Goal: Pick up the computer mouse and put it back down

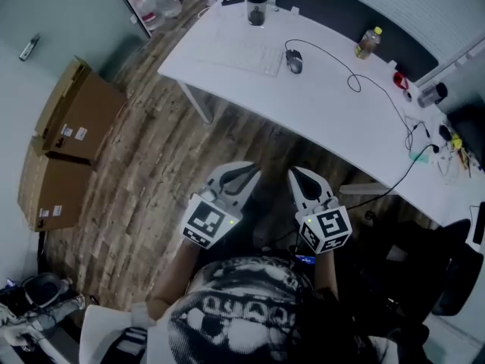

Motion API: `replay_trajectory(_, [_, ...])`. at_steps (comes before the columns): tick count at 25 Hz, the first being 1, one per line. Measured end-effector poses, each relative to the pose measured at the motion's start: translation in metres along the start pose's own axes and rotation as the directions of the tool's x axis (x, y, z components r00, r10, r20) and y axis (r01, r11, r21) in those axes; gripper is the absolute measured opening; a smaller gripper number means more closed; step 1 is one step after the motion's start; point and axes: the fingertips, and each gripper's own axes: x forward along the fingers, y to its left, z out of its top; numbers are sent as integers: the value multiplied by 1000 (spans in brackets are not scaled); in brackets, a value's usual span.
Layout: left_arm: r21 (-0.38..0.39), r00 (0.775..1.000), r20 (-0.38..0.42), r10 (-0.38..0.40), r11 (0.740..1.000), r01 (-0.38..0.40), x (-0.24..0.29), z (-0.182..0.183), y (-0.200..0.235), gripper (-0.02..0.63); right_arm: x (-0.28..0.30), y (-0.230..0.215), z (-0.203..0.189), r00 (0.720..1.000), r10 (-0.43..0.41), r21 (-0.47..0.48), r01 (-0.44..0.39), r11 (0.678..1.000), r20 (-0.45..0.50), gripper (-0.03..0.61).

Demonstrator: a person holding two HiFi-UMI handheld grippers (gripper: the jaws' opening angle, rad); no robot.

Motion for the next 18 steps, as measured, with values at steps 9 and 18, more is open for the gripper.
replay_trajectory(9, [-14, 998, 10, -58, 998, 58, 49, 4, 81, 28, 67, -38, 19, 996, -63, 7, 63, 998, -58, -8])
replay_trajectory(18, [-55, 998, 23, -64, 996, 65, 79, 9, 101, 28, 75, -62, 24, 993, -95, 16, 97, 995, -64, -8])
